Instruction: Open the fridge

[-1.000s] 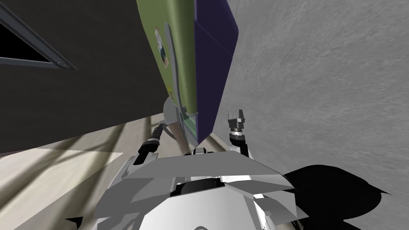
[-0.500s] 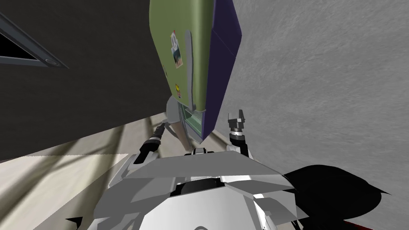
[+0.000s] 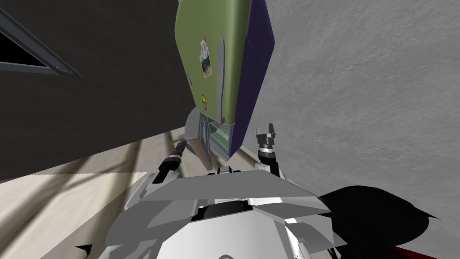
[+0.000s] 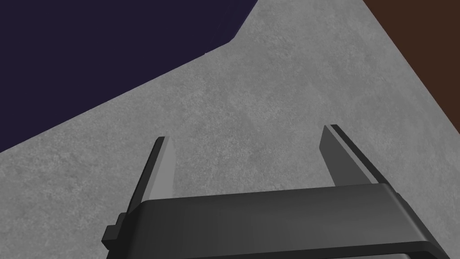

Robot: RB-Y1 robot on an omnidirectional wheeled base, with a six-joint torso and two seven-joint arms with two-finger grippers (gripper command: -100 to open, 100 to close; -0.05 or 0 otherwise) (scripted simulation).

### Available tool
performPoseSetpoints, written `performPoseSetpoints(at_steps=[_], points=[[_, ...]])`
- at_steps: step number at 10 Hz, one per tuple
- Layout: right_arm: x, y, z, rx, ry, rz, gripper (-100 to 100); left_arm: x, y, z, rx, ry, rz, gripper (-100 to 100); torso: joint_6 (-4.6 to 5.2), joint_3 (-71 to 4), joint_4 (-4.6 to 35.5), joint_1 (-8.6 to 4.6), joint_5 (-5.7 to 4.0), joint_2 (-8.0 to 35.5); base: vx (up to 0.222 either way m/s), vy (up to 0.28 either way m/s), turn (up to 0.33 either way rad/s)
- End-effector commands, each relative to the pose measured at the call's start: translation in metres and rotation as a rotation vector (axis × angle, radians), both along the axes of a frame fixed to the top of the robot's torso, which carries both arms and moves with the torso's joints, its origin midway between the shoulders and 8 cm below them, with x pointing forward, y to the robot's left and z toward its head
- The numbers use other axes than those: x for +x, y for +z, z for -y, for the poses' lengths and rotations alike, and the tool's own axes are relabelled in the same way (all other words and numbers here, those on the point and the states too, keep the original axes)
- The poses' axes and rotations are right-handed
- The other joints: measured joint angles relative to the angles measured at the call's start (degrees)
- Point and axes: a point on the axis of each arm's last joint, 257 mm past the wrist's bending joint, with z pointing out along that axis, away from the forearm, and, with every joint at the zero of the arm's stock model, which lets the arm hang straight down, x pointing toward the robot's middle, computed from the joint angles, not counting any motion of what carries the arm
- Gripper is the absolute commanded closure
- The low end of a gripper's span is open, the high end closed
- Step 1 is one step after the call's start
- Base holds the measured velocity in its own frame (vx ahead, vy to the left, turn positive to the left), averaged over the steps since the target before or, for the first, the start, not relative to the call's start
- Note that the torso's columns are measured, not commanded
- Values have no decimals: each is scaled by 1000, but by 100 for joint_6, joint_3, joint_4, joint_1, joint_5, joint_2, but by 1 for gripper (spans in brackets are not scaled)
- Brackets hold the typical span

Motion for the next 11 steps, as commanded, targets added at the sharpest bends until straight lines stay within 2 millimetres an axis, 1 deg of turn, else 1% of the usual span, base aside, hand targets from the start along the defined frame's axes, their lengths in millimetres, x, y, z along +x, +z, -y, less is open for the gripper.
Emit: performPoseSetpoints(at_steps=[1,3,9,11], points=[[0,0,0,0,0,0,0,3,-11,-4,22,6,-8,-100,3,6,2,21,8,10,4,-39,50],[0,0,0,0,0,0,0,5,-23,-8,41,12,-18,-100,11,4,-4,28,9,1,2,-28,19],[0,0,0,0,0,0,0,8,-43,-14,76,19,-34,-100,9,-16,-34,52,35,-35,3,-22,21],[0,0,0,0,0,0,0,9,-53,-16,91,22,-44,-100,8,-5,-3,22,9,-9,9,-25,23]])
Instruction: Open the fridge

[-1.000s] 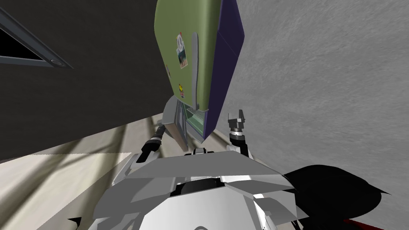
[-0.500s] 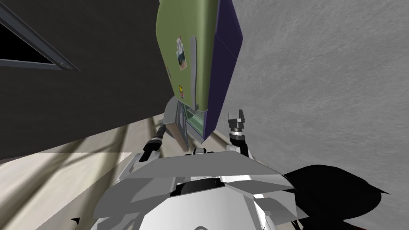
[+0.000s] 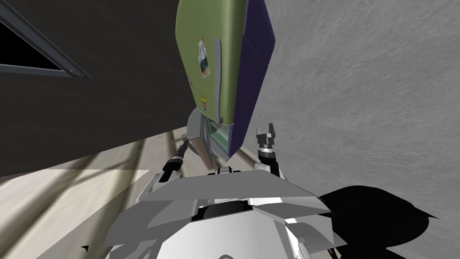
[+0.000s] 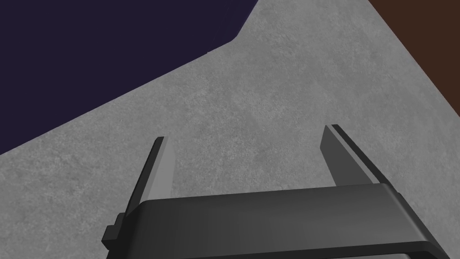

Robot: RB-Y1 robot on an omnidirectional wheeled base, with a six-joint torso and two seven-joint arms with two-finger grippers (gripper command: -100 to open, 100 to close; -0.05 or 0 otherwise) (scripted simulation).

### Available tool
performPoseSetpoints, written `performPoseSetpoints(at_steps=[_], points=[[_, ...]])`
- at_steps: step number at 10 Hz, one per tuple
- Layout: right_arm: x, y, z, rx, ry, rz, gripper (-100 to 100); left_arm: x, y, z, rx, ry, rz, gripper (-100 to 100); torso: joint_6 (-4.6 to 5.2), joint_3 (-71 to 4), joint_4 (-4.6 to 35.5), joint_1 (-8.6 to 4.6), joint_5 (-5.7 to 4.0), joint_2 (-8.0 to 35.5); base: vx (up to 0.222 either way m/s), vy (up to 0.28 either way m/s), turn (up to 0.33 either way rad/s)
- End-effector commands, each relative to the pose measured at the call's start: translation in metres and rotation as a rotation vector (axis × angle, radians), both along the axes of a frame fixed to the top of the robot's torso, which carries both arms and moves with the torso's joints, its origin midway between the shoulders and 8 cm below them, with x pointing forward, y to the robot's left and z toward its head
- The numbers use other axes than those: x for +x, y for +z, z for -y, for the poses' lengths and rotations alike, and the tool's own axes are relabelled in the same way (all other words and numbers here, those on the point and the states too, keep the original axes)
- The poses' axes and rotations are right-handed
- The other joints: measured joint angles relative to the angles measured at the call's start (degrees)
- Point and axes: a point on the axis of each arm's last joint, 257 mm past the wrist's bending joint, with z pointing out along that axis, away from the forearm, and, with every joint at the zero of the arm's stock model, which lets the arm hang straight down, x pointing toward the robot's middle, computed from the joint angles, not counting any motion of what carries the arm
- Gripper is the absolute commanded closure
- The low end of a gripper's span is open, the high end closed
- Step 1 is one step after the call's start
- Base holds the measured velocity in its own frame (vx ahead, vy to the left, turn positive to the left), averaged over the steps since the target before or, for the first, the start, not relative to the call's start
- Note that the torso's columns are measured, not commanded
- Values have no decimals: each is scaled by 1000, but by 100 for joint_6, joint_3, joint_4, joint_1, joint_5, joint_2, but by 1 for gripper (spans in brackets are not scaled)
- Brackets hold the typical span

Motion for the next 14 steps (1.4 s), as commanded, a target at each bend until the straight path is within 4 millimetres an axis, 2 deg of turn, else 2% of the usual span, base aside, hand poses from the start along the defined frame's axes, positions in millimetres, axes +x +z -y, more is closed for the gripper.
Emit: performPoseSetpoints(at_steps=[1,10,11,12,13,14], points=[[0,0,0,0,0,0,0,3,-12,-1,19,1,-11,-100,-2,5,0,1,0,4,6,-35,30],[0,0,0,0,0,0,0,5,-51,-3,75,-2,-49,-100,-9,14,6,0,-2,23,7,-27,25],[0,0,0,0,0,0,0,5,-49,-4,72,0,-47,-100,-8,14,6,1,-1,22,1,-11,4],[0,0,0,0,0,0,0,11,-47,-14,73,28,-48,-100,-9,13,7,6,-1,22,18,14,-203],[0,0,0,0,0,0,0,9,-46,-10,73,15,-47,-100,2,9,7,9,0,13,10,15,-58],[0,0,0,0,0,0,0,10,-46,-12,73,18,-48,100,-10,9,5,4,-1,15,0,0,0]])
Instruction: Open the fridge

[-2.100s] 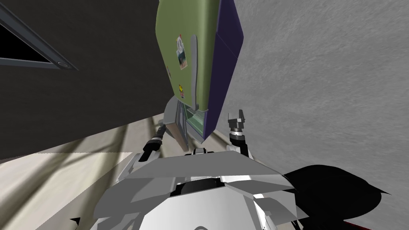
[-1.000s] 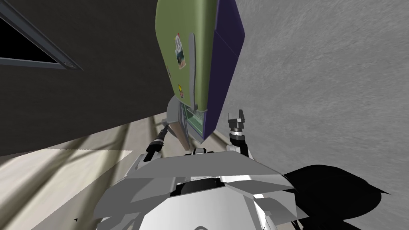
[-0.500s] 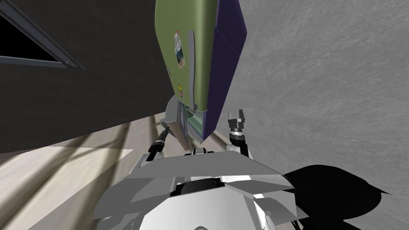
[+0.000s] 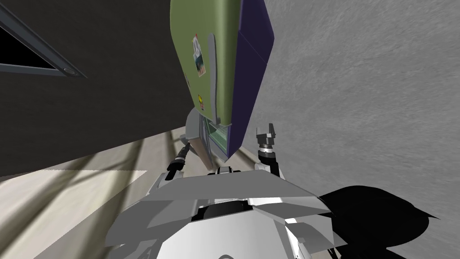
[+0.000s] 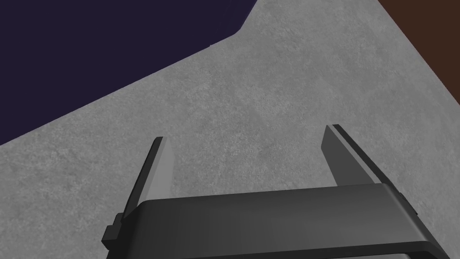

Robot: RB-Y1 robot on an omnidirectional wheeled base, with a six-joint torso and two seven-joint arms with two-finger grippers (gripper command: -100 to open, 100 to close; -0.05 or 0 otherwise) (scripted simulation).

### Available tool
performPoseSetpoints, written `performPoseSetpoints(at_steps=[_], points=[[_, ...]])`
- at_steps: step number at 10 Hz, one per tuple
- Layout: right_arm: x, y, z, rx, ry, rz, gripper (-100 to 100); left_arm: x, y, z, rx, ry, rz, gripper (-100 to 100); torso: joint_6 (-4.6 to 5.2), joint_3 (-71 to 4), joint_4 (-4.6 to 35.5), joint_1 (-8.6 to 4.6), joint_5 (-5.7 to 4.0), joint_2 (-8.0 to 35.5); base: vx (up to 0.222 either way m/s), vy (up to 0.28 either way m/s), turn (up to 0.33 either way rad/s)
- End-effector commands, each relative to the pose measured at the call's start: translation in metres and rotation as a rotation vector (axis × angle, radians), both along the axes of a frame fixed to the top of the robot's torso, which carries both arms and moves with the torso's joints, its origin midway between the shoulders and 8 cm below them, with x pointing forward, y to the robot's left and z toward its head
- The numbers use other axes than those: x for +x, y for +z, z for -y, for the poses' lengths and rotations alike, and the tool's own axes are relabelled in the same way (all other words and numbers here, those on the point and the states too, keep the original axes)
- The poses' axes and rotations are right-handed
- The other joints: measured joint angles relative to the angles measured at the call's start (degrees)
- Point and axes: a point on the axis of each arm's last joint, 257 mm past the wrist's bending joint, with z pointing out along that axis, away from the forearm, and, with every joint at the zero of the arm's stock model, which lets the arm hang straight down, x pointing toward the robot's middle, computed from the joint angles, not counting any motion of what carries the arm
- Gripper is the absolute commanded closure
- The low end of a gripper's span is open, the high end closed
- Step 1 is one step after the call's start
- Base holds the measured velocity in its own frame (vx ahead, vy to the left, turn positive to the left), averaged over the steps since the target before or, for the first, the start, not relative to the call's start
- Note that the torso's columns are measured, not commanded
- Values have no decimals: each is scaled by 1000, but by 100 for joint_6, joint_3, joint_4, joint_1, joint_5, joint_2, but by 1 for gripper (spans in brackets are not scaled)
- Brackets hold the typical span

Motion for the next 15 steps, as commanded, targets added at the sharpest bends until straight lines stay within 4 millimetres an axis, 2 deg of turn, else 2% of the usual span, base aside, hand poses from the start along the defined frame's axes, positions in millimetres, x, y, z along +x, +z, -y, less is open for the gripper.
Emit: performPoseSetpoints(at_steps=[1,3,5,12,13,14,15], points=[[0,0,0,0,0,0,0,2,3,5,1,-21,6,100,-7,1,-5,6,3,-2,-42,132,-67],[0,0,0,0,0,0,0,3,3,9,1,-38,7,100,25,8,19,80,33,0,-44,243,-91],[0,0,0,0,0,0,0,5,5,17,2,-72,7,100,22,-2,13,24,21,-8,-59,258,-96],[0,0,0,-1,0,0,0,7,5,39,0,-175,-1,100,28,-10,12,12,13,-25,-56,333,-112],[0,0,0,-1,0,0,0,4,0,33,15,-160,-13,100,23,-10,11,19,12,-17,-37,191,-38],[0,0,0,0,0,0,0,6,4,37,22,-181,-7,100,8,-7,-6,-45,9,-14,-9,172,-71],[0,0,0,0,0,0,0,5,4,42,20,-199,-5,100,14,-8,-5,-30,2,-14,-18,310,-151]])
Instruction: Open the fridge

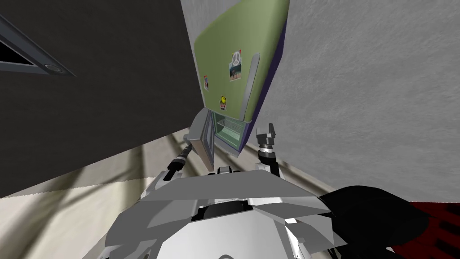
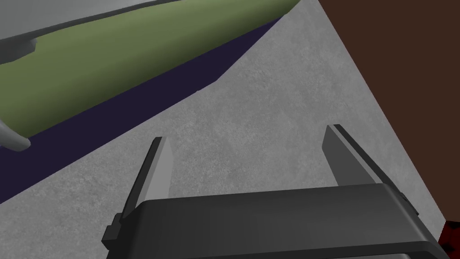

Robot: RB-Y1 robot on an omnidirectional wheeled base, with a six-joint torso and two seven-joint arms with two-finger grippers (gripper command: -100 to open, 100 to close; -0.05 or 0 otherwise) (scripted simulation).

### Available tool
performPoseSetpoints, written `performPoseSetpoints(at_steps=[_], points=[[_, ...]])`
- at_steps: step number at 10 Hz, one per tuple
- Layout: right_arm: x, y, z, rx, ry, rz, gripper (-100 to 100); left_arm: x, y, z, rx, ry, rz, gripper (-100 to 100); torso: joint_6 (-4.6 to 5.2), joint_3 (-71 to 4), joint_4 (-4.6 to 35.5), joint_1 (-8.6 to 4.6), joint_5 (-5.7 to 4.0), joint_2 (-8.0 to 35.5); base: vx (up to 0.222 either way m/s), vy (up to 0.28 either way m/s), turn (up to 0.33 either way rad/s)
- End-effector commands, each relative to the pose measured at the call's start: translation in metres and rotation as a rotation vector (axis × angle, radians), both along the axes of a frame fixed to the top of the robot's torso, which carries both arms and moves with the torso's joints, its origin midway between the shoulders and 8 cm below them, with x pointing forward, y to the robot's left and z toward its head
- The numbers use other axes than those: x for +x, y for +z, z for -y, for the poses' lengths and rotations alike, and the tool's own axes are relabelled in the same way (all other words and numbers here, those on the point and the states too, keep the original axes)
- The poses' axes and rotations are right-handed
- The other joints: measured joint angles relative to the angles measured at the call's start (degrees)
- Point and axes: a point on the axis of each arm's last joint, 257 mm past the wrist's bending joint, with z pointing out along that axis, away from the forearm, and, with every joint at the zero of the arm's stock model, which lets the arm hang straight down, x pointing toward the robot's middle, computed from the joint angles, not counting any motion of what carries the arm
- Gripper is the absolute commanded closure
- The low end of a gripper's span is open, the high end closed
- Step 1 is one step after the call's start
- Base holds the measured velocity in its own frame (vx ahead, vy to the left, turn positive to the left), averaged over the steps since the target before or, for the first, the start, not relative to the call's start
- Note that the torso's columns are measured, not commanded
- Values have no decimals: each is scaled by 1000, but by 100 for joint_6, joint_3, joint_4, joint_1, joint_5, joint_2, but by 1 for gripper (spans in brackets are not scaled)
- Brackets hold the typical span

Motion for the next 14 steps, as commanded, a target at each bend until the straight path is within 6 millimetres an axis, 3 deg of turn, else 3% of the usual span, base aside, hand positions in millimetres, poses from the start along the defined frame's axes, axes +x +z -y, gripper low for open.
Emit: performPoseSetpoints(at_steps=[1,10,14], points=[[0,0,0,0,0,0,0,-1,2,14,-10,-47,5,100,7,-1,12,56,3,-4,-39,366,-136],[0,0,0,0,0,0,0,-9,1,47,-30,-173,1,100,19,-12,7,7,1,-19,5,315,-104],[0,0,0,0,0,0,0,-13,1,52,-12,-198,-1,100,2,9,6,37,6,18,1,209,-73]])
